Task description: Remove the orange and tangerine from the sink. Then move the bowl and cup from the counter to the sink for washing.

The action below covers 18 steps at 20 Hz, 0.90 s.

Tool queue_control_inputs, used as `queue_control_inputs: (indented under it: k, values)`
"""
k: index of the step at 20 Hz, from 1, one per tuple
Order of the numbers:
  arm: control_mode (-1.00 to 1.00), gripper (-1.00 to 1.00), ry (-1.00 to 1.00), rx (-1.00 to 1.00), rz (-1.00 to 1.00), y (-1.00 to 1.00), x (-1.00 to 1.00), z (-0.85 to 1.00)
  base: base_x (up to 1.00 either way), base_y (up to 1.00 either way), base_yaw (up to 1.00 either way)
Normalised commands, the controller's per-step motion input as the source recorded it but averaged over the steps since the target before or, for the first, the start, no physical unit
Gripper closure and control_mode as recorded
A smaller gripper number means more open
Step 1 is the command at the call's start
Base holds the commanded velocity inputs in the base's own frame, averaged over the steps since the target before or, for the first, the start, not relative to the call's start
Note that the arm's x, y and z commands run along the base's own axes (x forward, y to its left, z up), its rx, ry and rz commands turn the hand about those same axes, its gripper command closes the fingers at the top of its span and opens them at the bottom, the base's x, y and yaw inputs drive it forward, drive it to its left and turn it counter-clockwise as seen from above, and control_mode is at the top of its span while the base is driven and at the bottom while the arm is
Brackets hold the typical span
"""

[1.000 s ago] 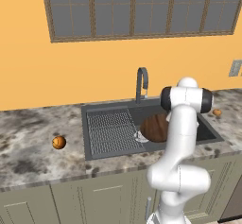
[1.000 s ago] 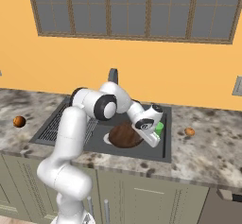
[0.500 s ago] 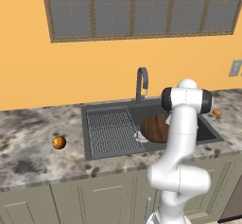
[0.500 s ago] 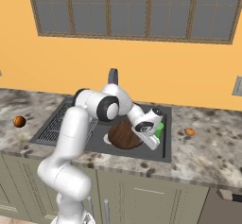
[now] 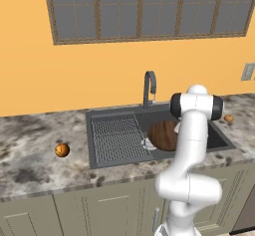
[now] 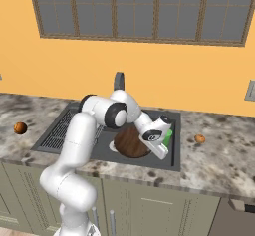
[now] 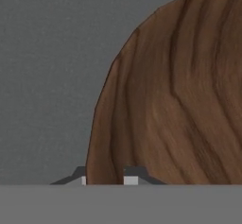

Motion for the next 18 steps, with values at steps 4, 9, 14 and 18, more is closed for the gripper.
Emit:
queue_control_inputs:
  k: [4,9,14,18]
  values:
    - [-1.0,1.0,0.0,0.0,0.01,0.21,0.13,-0.11,0.0,0.0,0.0]
    - [-1.0,1.0,0.0,0.0,0.02,0.22,0.07,-0.11,0.0,0.0,0.0]
    - [-1.0,1.0,0.0,0.0,0.02,0.14,0.08,-0.1,0.0,0.0,0.0]
    - [-1.0,1.0,0.0,0.0,0.0,0.03,0.12,-0.07,0.0,0.0,0.0]
